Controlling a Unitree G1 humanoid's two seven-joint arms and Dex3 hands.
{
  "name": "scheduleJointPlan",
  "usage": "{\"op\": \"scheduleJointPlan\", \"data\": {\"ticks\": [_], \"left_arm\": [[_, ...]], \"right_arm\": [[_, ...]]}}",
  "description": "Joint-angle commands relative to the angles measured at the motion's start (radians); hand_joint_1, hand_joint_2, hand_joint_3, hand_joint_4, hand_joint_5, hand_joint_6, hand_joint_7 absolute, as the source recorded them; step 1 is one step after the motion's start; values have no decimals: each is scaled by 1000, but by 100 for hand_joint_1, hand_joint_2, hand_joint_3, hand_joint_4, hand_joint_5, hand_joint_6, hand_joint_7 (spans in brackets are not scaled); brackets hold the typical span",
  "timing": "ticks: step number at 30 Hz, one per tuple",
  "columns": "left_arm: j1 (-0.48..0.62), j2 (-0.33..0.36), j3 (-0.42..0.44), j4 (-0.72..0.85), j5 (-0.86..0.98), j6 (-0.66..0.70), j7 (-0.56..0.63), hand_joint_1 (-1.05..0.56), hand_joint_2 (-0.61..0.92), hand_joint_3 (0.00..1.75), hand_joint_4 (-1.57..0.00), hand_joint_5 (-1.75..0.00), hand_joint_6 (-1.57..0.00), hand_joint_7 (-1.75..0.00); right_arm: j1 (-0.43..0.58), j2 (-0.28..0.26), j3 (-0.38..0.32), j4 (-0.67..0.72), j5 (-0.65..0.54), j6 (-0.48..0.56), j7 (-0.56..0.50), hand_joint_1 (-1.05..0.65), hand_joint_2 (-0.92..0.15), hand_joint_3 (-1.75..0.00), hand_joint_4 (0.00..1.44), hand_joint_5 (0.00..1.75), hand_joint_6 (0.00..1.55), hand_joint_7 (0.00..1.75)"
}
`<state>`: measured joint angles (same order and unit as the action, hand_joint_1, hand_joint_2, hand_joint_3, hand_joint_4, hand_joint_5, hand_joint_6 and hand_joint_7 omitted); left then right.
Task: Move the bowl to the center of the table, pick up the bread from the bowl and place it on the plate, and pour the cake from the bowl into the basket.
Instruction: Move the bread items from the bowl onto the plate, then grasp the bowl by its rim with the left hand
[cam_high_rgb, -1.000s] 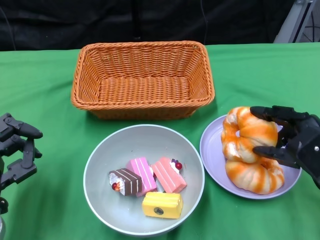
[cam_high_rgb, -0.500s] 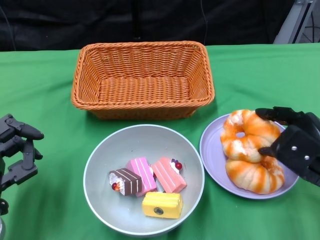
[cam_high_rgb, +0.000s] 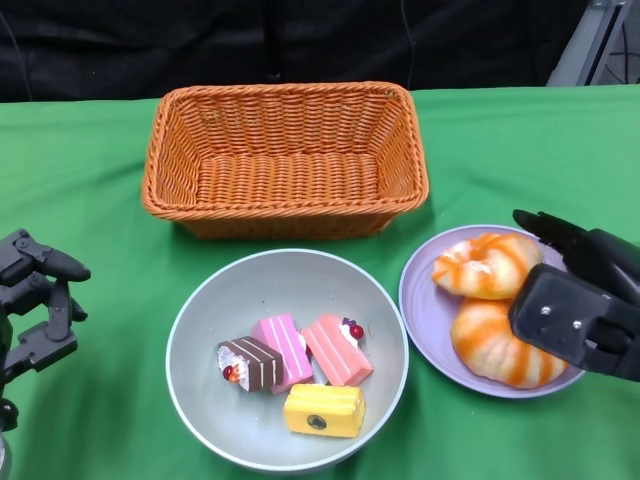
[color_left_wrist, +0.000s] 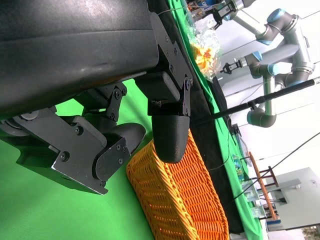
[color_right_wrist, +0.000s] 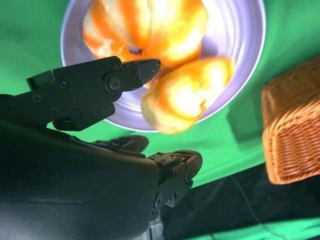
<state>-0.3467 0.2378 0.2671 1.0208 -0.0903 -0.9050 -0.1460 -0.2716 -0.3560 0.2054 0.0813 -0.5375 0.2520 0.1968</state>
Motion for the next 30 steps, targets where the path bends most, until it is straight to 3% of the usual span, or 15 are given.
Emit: {"op": "scheduleJointPlan", "data": {"ticks": [1,7,14,17,22,25,27,28,30], "left_arm": [[-2,18,2,7,-2,1,6,-4,54,118,-77,-164,-77,-139],[2,15,2,3,-7,-3,-6,-3,55,117,-77,-162,-76,-138],[9,10,1,-8,-16,-2,-18,-3,55,116,-78,-161,-76,-138],[9,9,1,-11,-16,4,-23,-1,56,116,-78,-161,-77,-137],[4,10,-9,-7,-2,-6,-28,1,56,115,-78,-159,-77,-133],[-1,13,-13,-1,2,-12,-28,0,55,115,-80,-157,-80,-128],[-3,15,-15,0,1,-9,-30,-1,55,115,-81,-155,-82,-124],[-5,16,-16,2,1,-12,-33,-2,55,114,-81,-154,-82,-124],[-7,19,-19,5,1,-19,-37,-2,54,113,-82,-152,-83,-121]], "right_arm": [[15,-24,-4,-47,-3,31,26,-33,-92,-8,9,0,12,0],[35,-32,-11,-103,-1,46,42,-33,-92,-8,10,1,13,1],[174,-36,-47,-481,29,47,105,-29,-92,-6,19,5,20,3],[211,-33,-56,-578,56,64,138,-29,-92,-7,19,4,20,2],[264,-30,-112,-805,213,178,276,-27,-92,-6,21,5,21,2],[269,-1,-143,-859,306,241,296,-23,-92,-5,24,6,22,2],[273,34,-169,-849,386,230,286,-19,-92,-5,26,8,24,3],[278,60,-184,-814,429,182,271,-18,-92,-5,27,8,25,3],[287,96,-202,-749,488,91,248,-16,-92,-7,45,18,38,9]]}}
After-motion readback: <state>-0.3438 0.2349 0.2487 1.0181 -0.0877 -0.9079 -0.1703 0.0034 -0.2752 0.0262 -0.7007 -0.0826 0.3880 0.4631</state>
